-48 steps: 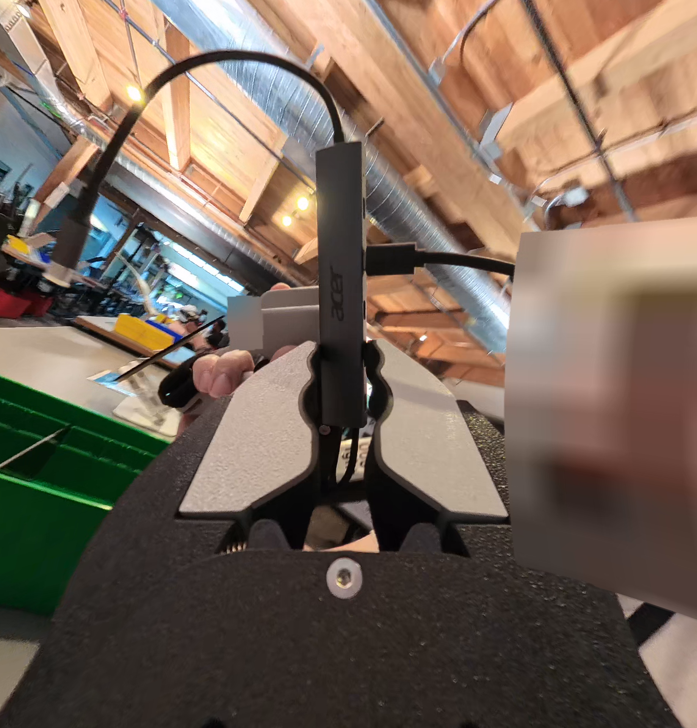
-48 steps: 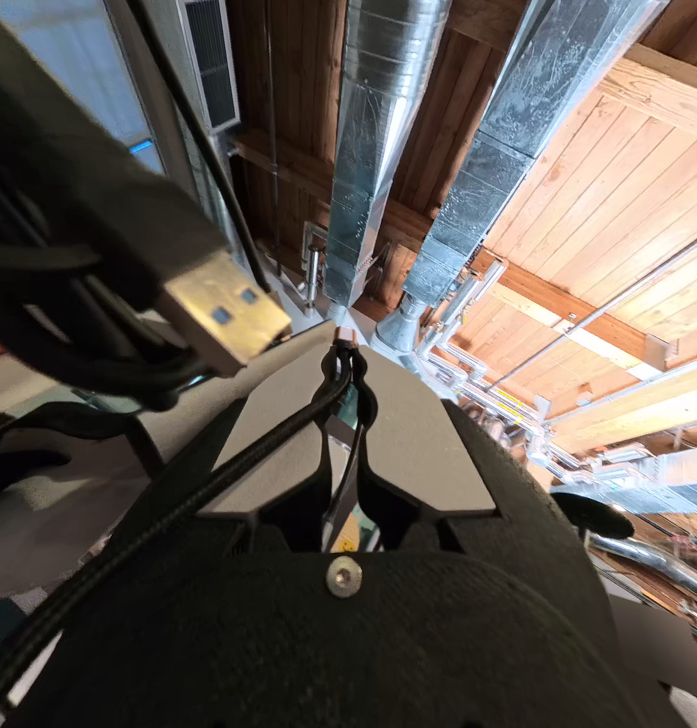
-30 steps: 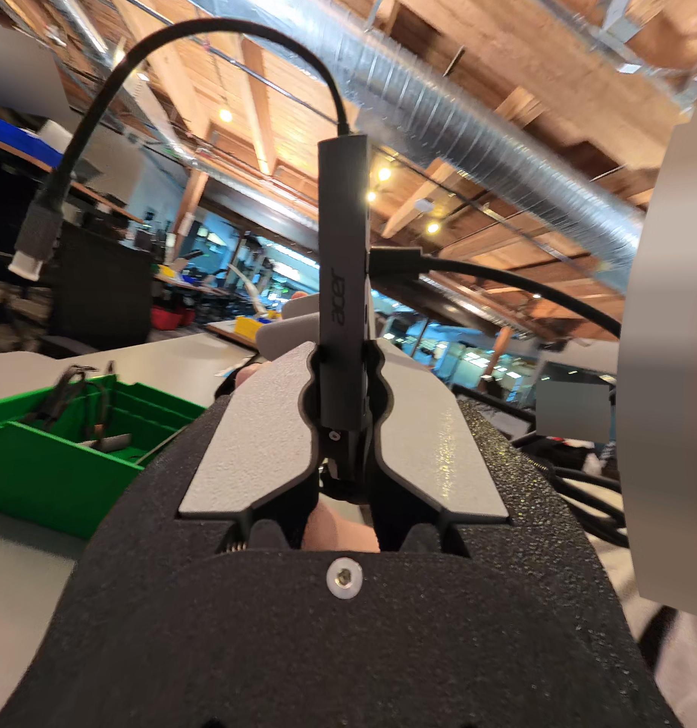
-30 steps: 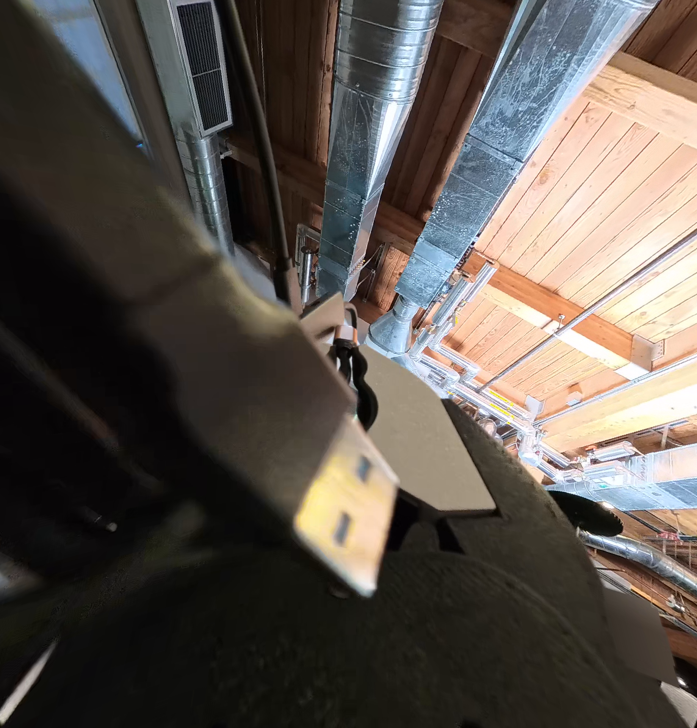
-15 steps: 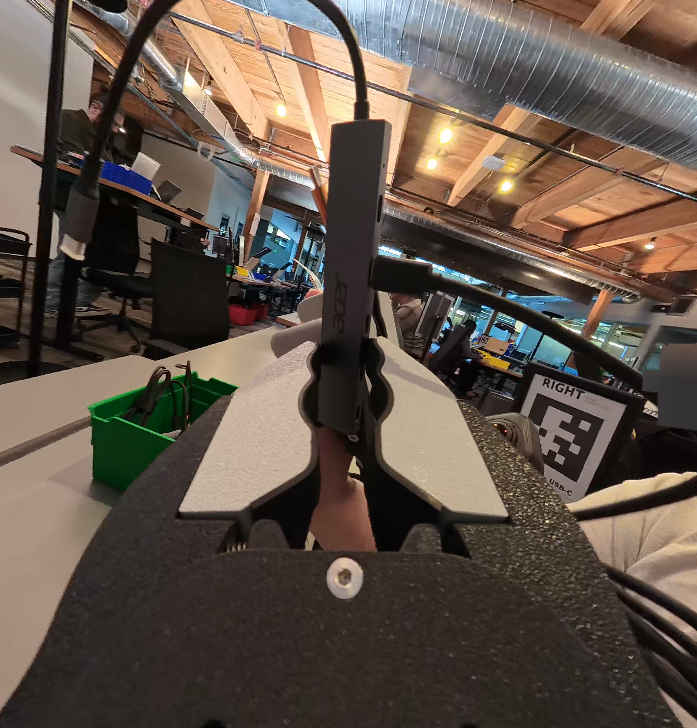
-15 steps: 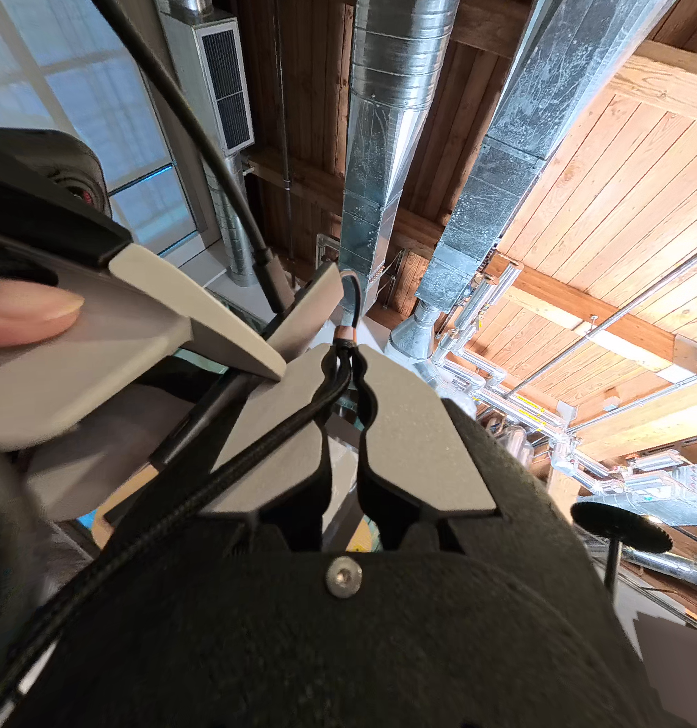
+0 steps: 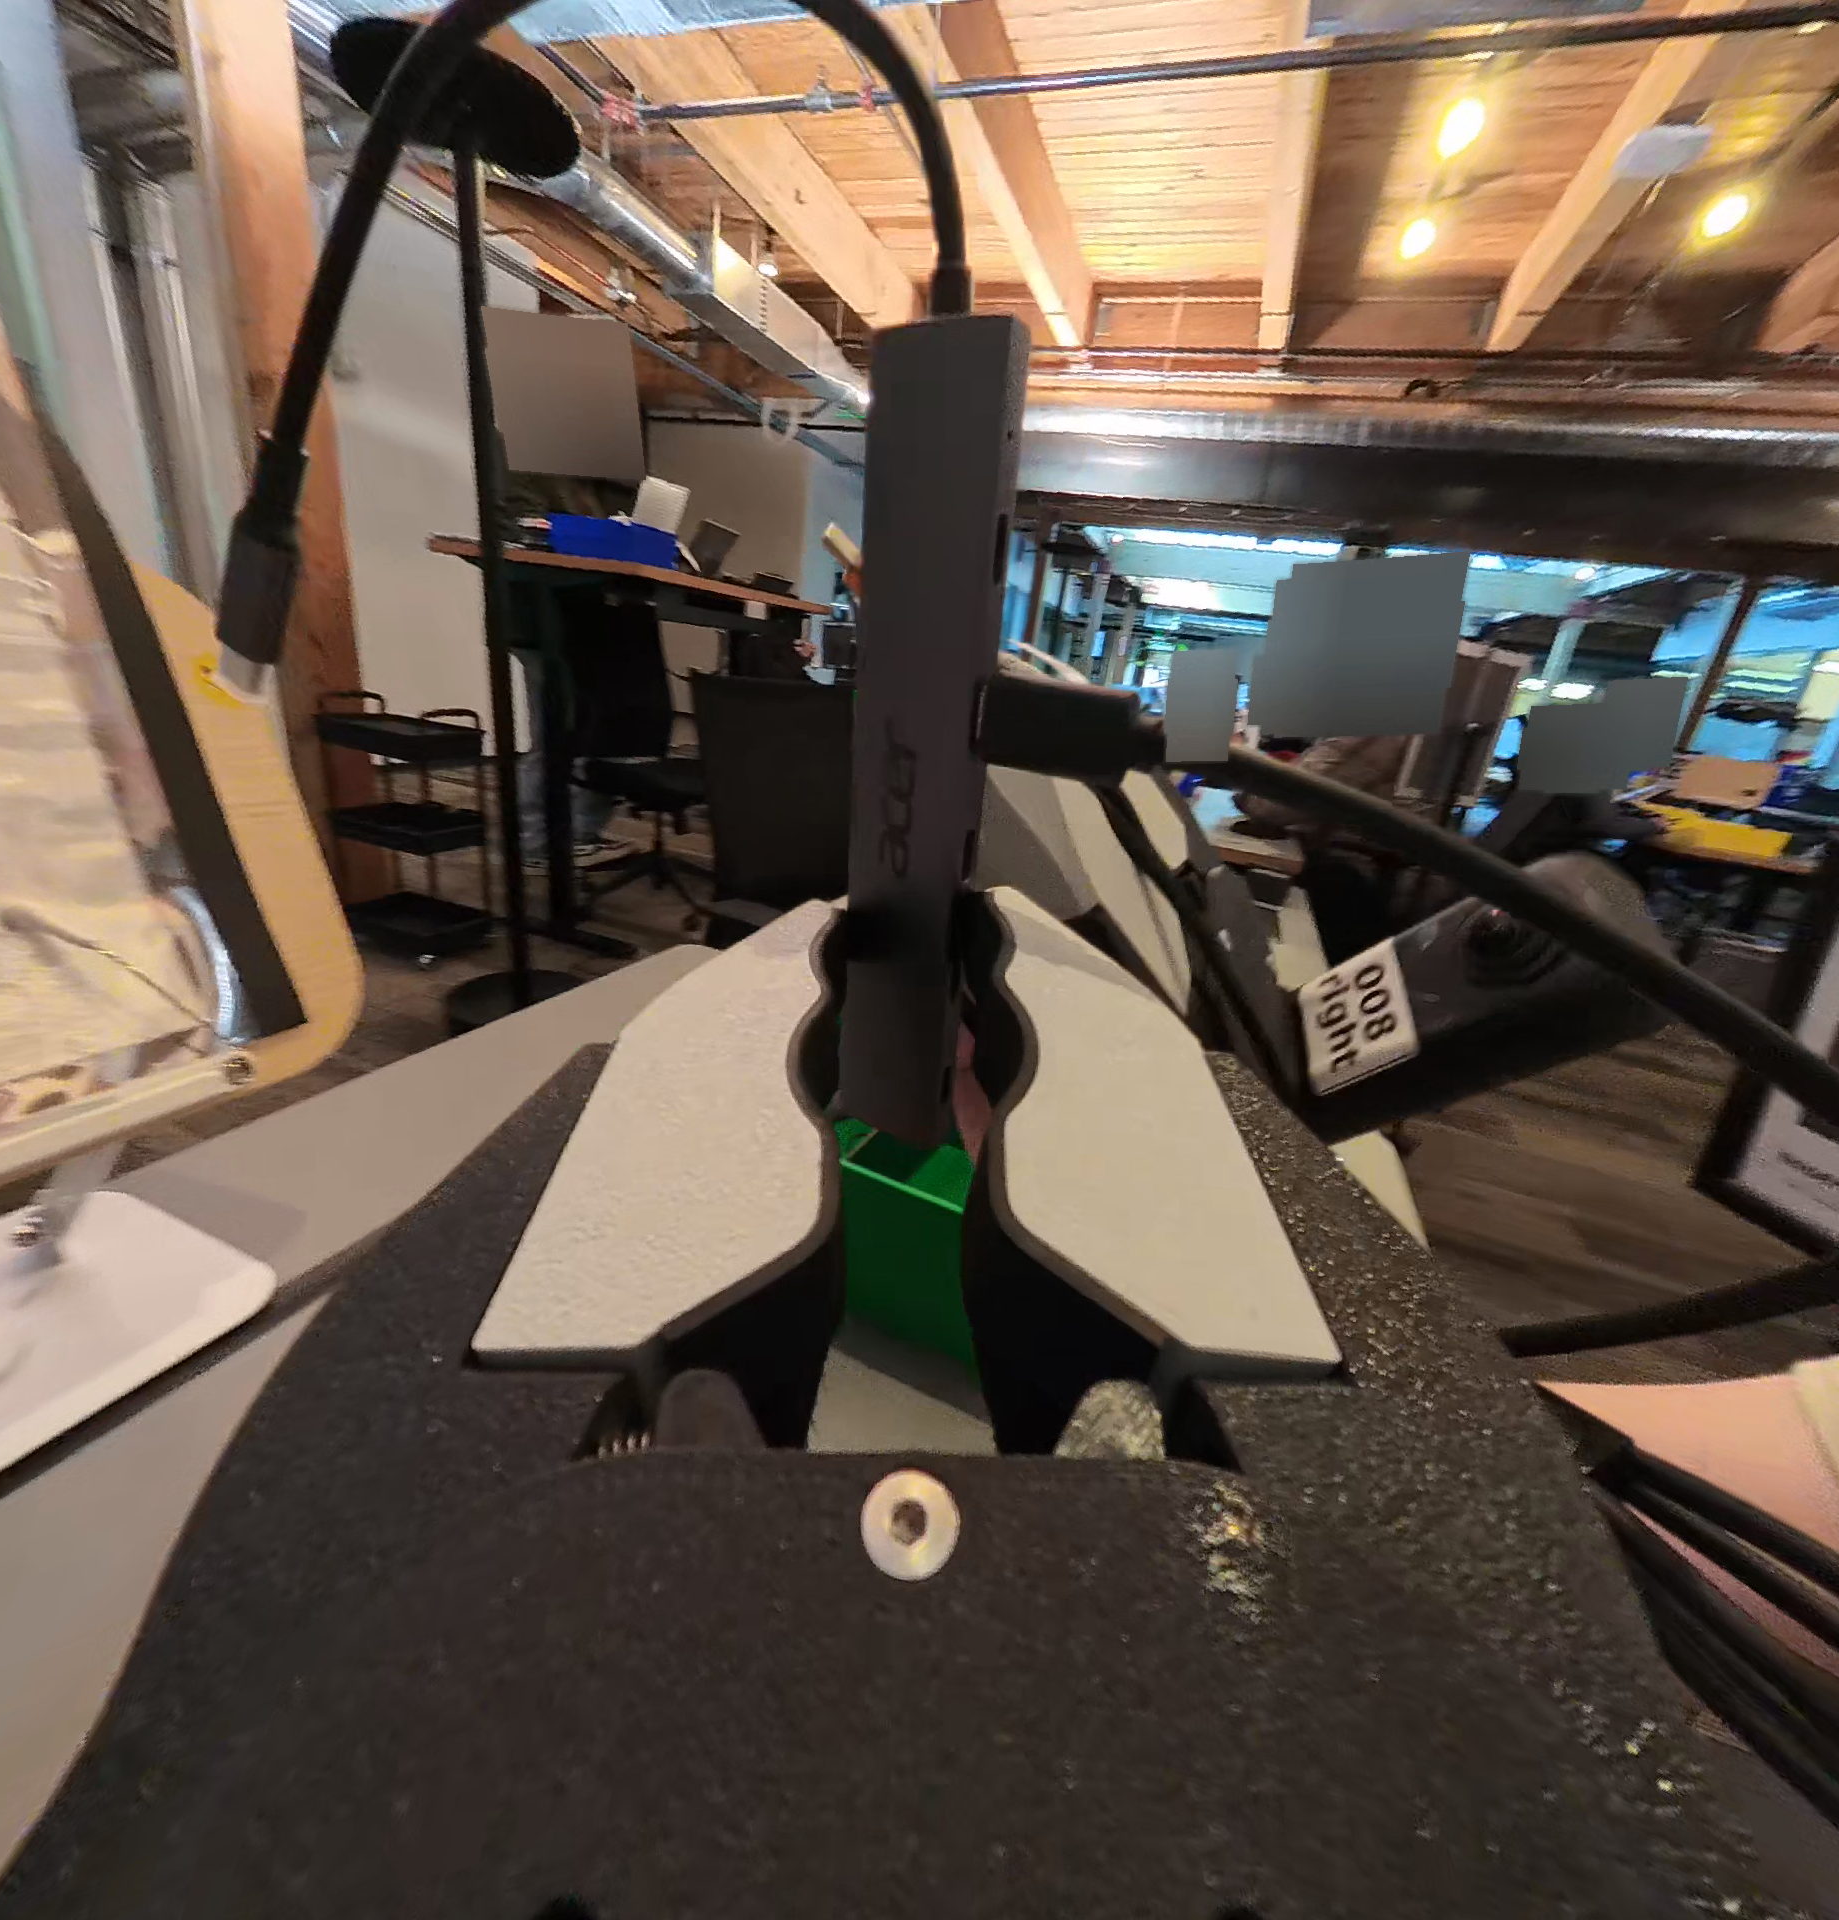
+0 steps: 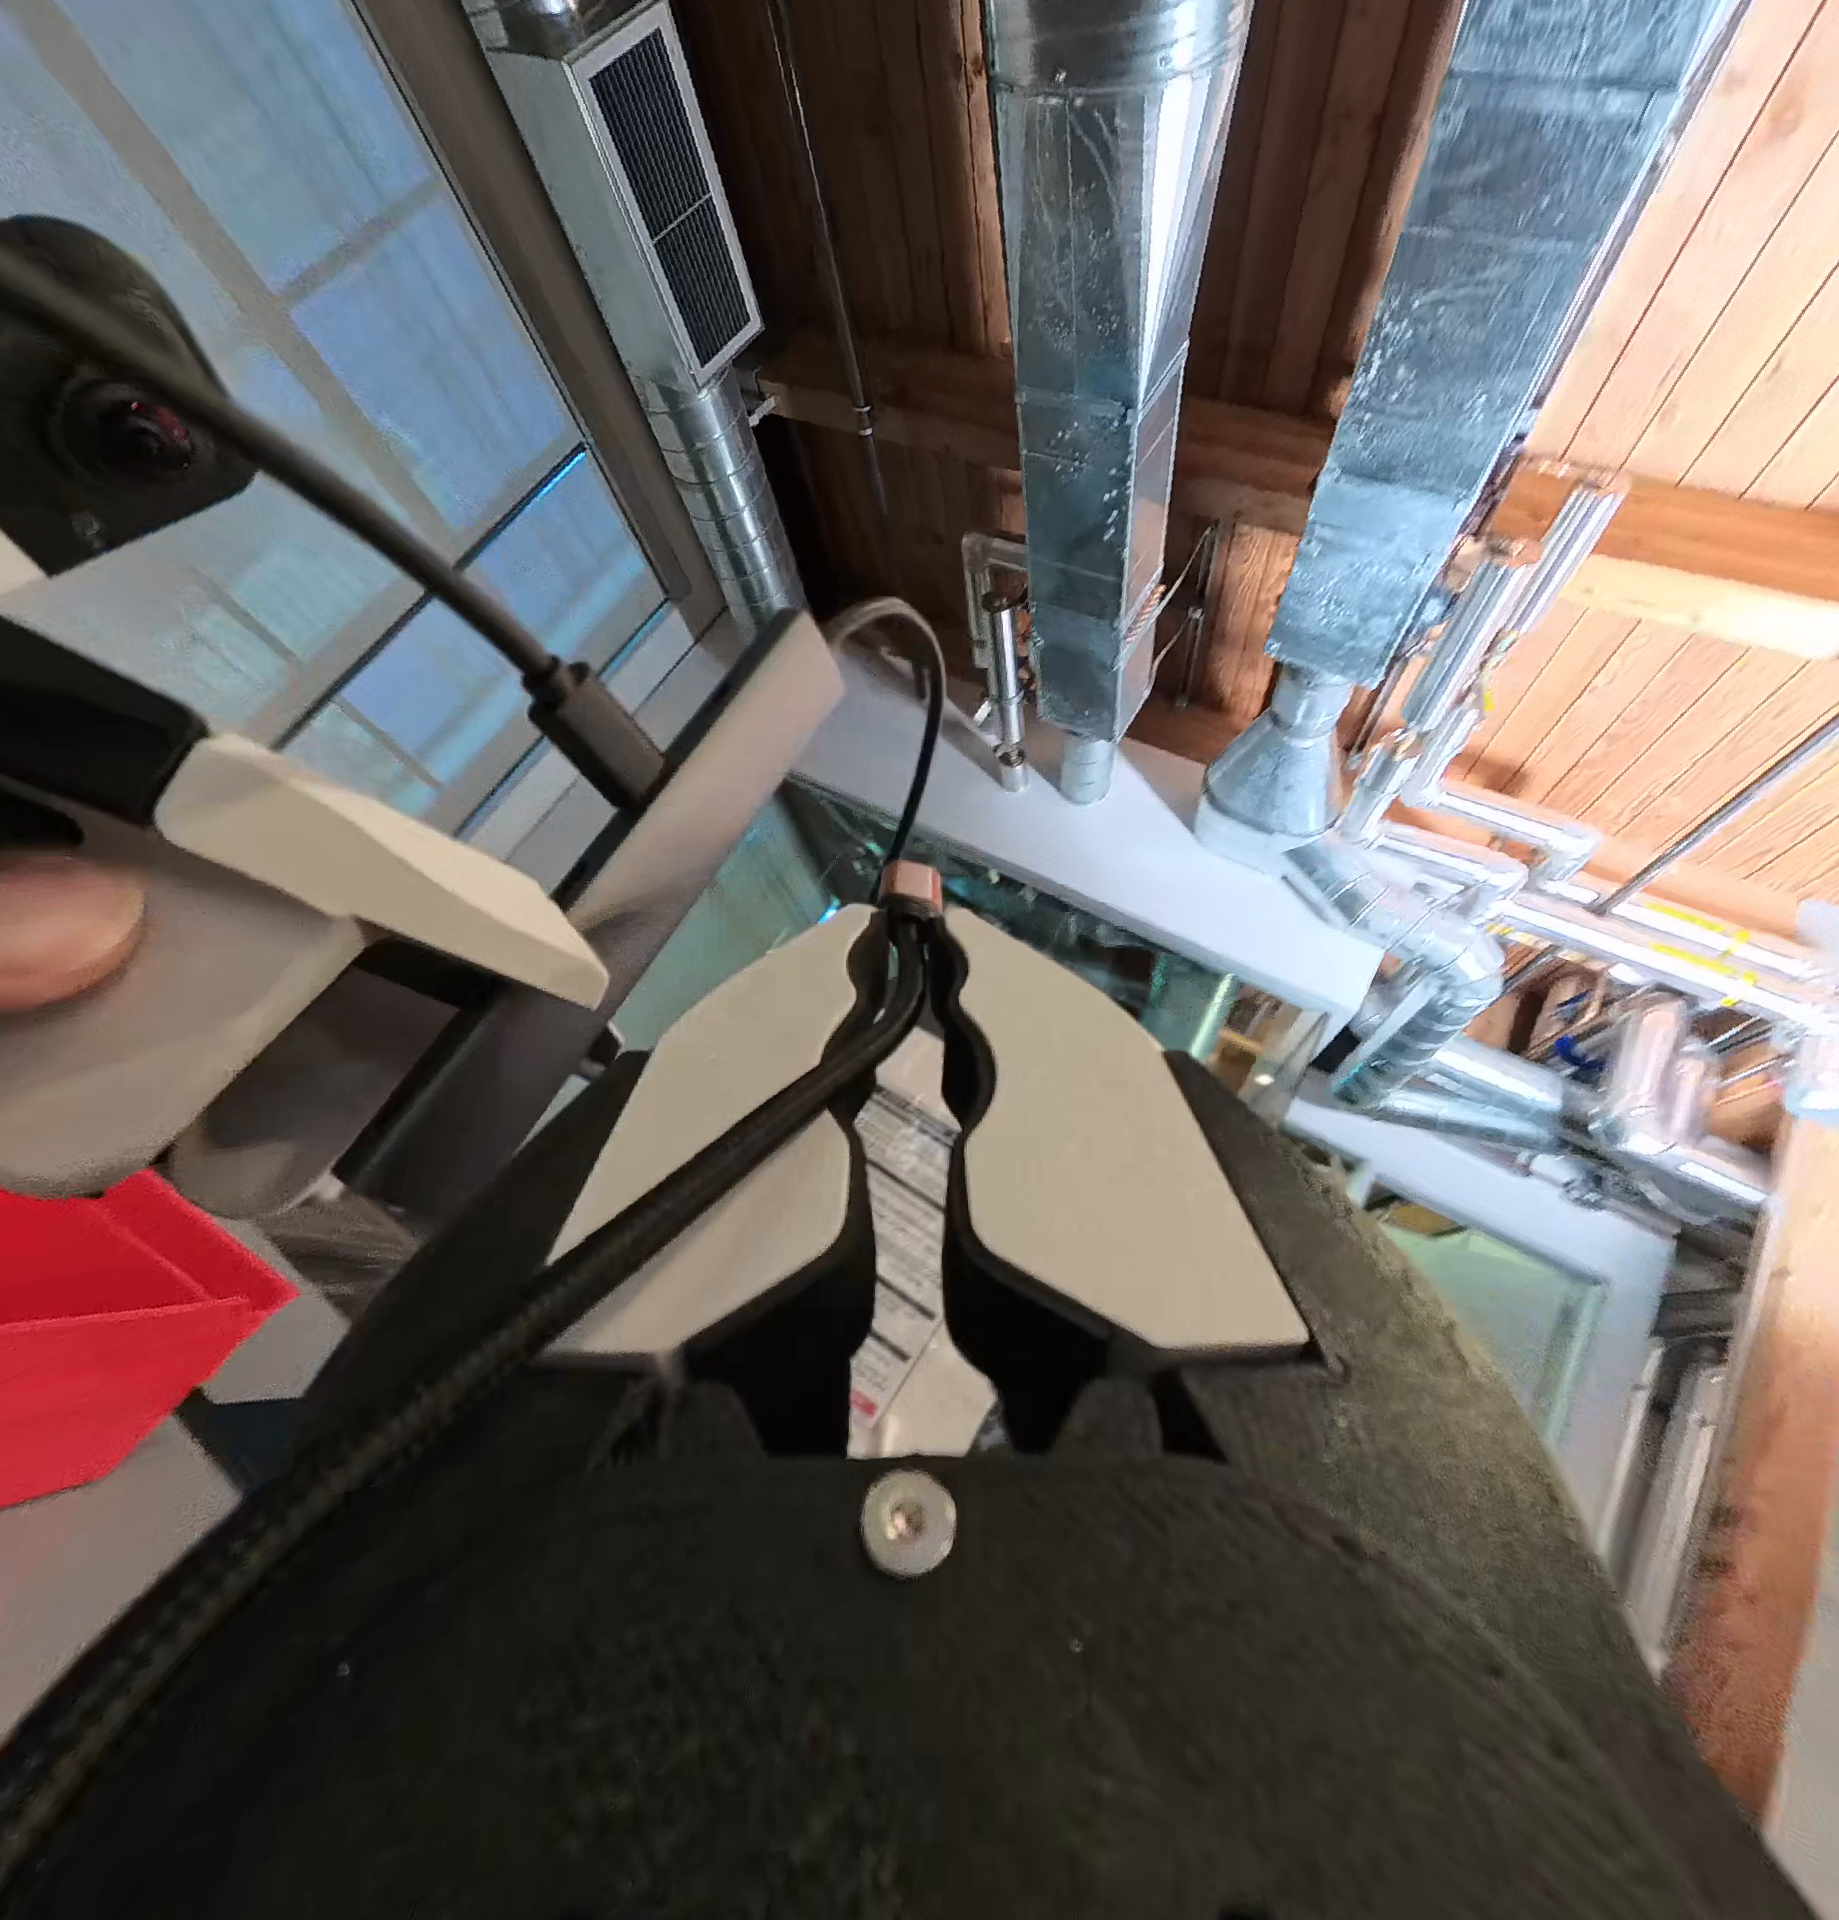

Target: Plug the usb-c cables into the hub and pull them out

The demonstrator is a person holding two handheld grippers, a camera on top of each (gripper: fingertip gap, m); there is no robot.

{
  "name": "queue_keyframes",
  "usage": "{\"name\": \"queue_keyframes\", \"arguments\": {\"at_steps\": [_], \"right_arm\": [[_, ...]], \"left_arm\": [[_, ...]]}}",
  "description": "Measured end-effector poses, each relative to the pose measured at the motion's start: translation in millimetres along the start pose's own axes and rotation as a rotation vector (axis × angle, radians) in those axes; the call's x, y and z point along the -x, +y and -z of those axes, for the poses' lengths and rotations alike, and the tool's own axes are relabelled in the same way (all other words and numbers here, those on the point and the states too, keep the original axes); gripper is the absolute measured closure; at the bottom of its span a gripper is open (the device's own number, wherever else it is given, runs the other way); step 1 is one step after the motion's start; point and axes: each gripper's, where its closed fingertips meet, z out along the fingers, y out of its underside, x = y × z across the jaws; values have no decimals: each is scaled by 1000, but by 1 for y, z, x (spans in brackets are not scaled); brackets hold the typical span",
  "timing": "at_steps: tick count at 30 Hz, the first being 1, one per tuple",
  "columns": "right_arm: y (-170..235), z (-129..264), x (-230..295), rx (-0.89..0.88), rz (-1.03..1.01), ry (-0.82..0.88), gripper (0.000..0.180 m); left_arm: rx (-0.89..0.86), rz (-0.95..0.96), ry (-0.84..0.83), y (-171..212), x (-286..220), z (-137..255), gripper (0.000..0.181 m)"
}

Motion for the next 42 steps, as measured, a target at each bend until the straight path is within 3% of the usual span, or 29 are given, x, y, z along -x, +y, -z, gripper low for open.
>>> {"name": "queue_keyframes", "arguments": {"at_steps": [9, 13, 16, 22, 29, 42], "right_arm": [[27, -15, 17, 178, -491, -186, 172], [32, -14, 35, 255, -761, -383, 172], [42, -12, 35, 316, -889, -404, 172], [50, -4, 48, 469, -986, -484, 172], [62, 17, 75, 652, -1045, -674, 172], [74, 35, 91, 730, -1234, -826, 172]], "left_arm": [[74, -304, -197, 5, 13, -1, 159], [100, -447, -266, 7, 13, -1, 160], [124, -550, -322, 7, 16, 0, 159], [210, -799, -425, 9, 24, 3, 160], [370, -1091, -392, 32, 24, 2, 160], [481, -1166, -347, 61, 33, 5, 159]]}}
